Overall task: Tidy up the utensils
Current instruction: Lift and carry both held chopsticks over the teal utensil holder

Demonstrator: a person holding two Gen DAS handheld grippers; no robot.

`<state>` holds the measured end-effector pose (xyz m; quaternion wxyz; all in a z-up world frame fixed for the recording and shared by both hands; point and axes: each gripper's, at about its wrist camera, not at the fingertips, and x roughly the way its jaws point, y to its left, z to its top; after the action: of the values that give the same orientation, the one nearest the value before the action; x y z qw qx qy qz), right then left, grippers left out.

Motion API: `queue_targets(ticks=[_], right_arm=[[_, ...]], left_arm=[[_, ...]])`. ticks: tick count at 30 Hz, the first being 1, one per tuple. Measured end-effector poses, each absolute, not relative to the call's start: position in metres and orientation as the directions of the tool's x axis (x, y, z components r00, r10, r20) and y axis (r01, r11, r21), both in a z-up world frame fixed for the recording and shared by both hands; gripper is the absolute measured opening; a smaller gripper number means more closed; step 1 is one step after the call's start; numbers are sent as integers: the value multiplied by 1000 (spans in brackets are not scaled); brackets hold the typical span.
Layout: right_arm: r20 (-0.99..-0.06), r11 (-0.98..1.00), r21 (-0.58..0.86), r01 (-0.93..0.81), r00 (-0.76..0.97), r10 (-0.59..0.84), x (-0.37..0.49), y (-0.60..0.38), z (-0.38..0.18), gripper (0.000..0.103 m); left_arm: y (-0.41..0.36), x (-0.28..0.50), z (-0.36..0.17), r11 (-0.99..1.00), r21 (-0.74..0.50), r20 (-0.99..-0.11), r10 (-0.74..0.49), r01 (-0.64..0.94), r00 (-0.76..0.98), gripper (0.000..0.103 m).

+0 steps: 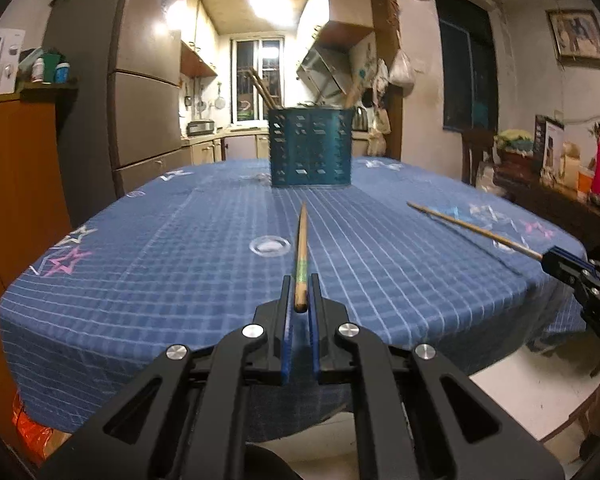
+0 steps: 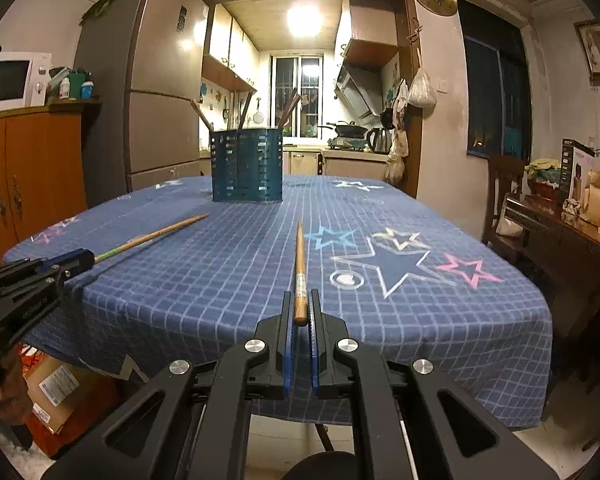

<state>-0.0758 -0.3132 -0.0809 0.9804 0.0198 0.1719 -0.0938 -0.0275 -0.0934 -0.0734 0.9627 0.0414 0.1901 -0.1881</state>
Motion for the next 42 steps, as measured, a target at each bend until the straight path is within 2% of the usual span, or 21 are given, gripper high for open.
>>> queue_targets(ticks=[10,17,30,42], right_arm=[[-227,982,-100,162,957,-181,-84,-314,-17,8],[-176,989,-101,110,976,-126,-68,-327,39,8],[-248,994,-106,3,968,-29,9,-345,100,8],[-358,997,16,-76,931,77,67,-352,132,8]], left_arm=[[-75,-24,-5,933,0,-310,-343,360,887,5],[-71,-1,45,926,-63,-325,-372,372,870,5],[-92,52,111,913,-53,-381,-392,404,837,5],[-112,88,134,904,-40,-426,-401,425,811,5]])
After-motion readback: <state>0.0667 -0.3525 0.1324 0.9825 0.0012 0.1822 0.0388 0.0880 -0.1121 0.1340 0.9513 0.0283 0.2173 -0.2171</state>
